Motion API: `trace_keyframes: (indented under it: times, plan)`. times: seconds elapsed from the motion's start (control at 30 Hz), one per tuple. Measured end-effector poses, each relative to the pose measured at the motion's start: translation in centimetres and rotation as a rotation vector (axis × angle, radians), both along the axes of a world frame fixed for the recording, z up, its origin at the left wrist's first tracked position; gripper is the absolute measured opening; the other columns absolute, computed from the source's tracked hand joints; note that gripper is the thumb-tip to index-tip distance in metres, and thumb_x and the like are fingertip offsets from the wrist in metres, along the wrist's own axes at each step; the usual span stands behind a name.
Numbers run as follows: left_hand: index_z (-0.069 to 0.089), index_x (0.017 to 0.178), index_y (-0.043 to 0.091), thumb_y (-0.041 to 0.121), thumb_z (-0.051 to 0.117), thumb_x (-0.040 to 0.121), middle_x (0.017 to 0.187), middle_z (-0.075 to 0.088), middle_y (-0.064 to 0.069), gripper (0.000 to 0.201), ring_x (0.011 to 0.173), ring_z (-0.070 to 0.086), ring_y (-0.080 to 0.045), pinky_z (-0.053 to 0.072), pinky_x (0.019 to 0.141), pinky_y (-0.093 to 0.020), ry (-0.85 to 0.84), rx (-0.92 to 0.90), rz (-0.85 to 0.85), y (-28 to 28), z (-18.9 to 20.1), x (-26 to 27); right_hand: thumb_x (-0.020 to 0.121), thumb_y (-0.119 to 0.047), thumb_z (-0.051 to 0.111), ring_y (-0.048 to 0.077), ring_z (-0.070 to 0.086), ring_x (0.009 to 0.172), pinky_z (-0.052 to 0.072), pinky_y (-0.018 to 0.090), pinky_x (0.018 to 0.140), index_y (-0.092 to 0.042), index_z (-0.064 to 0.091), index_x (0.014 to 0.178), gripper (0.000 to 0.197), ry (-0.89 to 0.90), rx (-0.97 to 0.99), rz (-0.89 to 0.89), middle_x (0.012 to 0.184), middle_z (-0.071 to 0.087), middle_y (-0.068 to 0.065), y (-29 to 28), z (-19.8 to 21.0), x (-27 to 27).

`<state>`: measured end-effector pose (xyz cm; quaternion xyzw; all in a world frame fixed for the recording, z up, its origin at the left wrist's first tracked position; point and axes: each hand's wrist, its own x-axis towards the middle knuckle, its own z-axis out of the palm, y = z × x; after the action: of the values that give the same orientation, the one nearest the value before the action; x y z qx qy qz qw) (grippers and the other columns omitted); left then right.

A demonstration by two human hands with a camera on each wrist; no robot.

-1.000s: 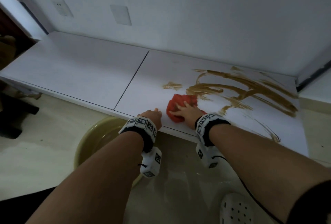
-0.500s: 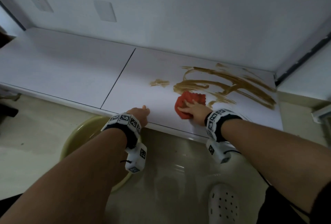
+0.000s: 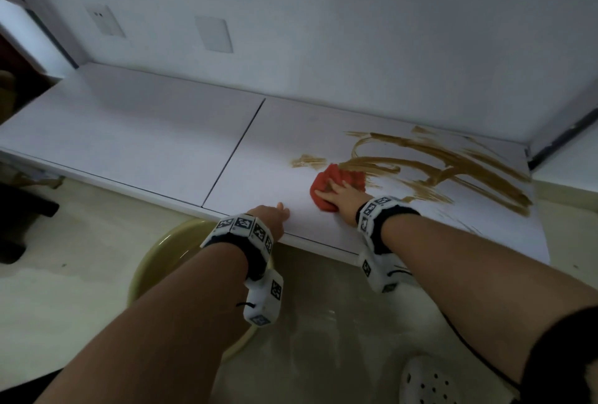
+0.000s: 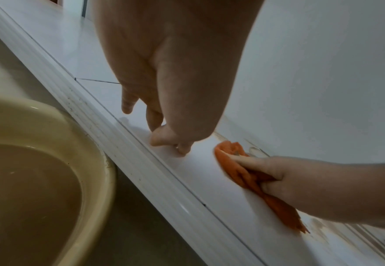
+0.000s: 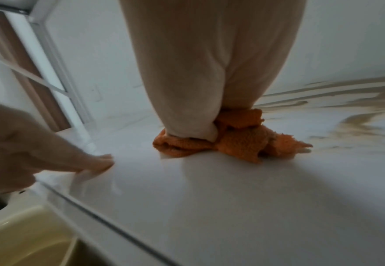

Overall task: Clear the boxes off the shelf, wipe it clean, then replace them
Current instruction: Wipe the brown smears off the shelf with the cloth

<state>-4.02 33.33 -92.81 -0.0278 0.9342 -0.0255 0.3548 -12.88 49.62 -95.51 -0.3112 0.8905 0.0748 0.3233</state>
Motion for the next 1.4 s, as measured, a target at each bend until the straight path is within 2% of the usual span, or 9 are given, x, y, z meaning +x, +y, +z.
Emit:
trace_keyframes:
  times: [0.17, 0.4, 0.6, 0.77, 0.83, 0.97, 1.1, 1.27, 1.4]
  plan:
    - [0.012, 0.152, 0.014, 0.009, 0.026, 0.1, 0.158, 0.015, -0.008, 0.054, 0.139, 0.031, -0.029, 0.031, 0.113, -0.035, -0.031, -0.022, -0.044, 0.3, 1.0, -0.3, 0.096, -0.004, 0.033, 0.036, -0.007, 0.145, 0.009, 0.052, 0.118, -0.033, -0.003, 0.15, 0.071, 0.0, 0.054, -0.044, 0.158, -0.014, 0.009, 3.4, 1.1, 1.1]
    - [0.018, 0.151, 0.015, 0.009, 0.029, 0.098, 0.154, 0.026, -0.008, 0.055, 0.135, 0.038, -0.027, 0.036, 0.11, -0.034, -0.033, -0.016, 0.002, 0.7, 1.3, 0.1, 0.096, -0.005, 0.038, 0.035, -0.005, 0.145, 0.01, 0.054, 0.115, -0.039, 0.006, 0.149, 0.071, 0.006, 0.043, 0.226, 0.159, -0.009, 0.003, 0.1, 0.9, 5.2]
    - [0.018, 0.151, 0.018, 0.005, 0.031, 0.096, 0.151, 0.032, -0.01, 0.058, 0.133, 0.04, -0.027, 0.039, 0.108, -0.033, -0.018, 0.012, 0.04, 0.5, 1.2, 0.0, 0.097, -0.007, 0.039, 0.034, -0.002, 0.146, 0.014, 0.052, 0.115, -0.038, 0.003, 0.149, 0.071, 0.024, 0.036, 0.097, 0.159, -0.01, 0.005, -2.8, 0.7, 1.9]
    - [0.012, 0.153, 0.021, 0.001, 0.027, 0.097, 0.159, 0.014, -0.004, 0.061, 0.142, 0.027, -0.026, 0.027, 0.116, -0.035, -0.012, 0.062, 0.024, -0.3, 1.1, 0.0, 0.101, -0.035, 0.018, 0.031, -0.004, 0.146, 0.004, 0.044, 0.118, -0.024, -0.003, 0.151, 0.056, 0.046, 0.036, -0.028, 0.158, -0.011, 0.007, -0.1, 0.2, -0.9]
    - [0.013, 0.153, 0.021, 0.002, 0.026, 0.098, 0.159, 0.012, -0.002, 0.06, 0.143, 0.025, -0.025, 0.025, 0.117, -0.034, -0.004, 0.07, 0.002, -0.4, 1.1, -0.1, 0.101, -0.032, 0.025, 0.033, -0.002, 0.146, 0.005, 0.045, 0.118, -0.026, -0.001, 0.151, 0.057, 0.057, 0.067, -0.021, 0.158, -0.009, 0.008, 1.0, 0.2, -0.6]
    - [0.021, 0.151, 0.023, 0.008, 0.03, 0.099, 0.157, 0.021, -0.003, 0.055, 0.144, 0.022, -0.023, 0.019, 0.117, -0.034, 0.017, 0.083, 0.039, -0.7, 1.1, -0.7, 0.099, -0.01, 0.036, 0.04, 0.0, 0.144, 0.011, 0.054, 0.116, -0.038, 0.004, 0.149, 0.066, -0.017, 0.104, 0.103, 0.158, -0.008, 0.007, 0.6, 1.6, 2.3]
    - [0.045, 0.141, 0.017, 0.01, 0.036, 0.097, 0.146, 0.043, -0.005, 0.045, 0.134, 0.041, -0.021, 0.033, 0.111, -0.031, 0.059, 0.09, 0.093, -1.2, 1.4, -2.3, 0.097, -0.012, 0.04, 0.042, 0.004, 0.143, 0.018, 0.057, 0.114, -0.041, 0.005, 0.148, 0.068, -0.011, 0.114, 0.303, 0.159, -0.006, 0.005, -3.0, 1.3, 4.3]
    - [0.063, 0.116, 0.009, 0.016, 0.038, 0.094, 0.121, 0.063, -0.007, 0.035, 0.11, 0.06, -0.022, 0.047, 0.088, -0.027, 0.156, 0.049, 0.208, -3.0, -0.1, -3.5, 0.093, -0.005, 0.047, 0.039, -0.002, 0.144, 0.016, 0.056, 0.113, -0.041, 0.002, 0.148, 0.08, -0.003, 0.143, 0.314, 0.158, -0.012, 0.002, -6.6, 1.6, 2.5]
    - [0.061, 0.121, 0.012, 0.016, 0.037, 0.094, 0.125, 0.06, -0.006, 0.036, 0.114, 0.057, -0.023, 0.046, 0.093, -0.029, 0.126, 0.0, 0.246, -5.3, -1.2, -3.7, 0.095, -0.003, 0.042, 0.039, -0.002, 0.144, 0.014, 0.055, 0.114, -0.039, 0.005, 0.149, 0.074, -0.001, 0.102, 0.283, 0.159, -0.009, 0.004, -8.7, 0.7, -0.4]
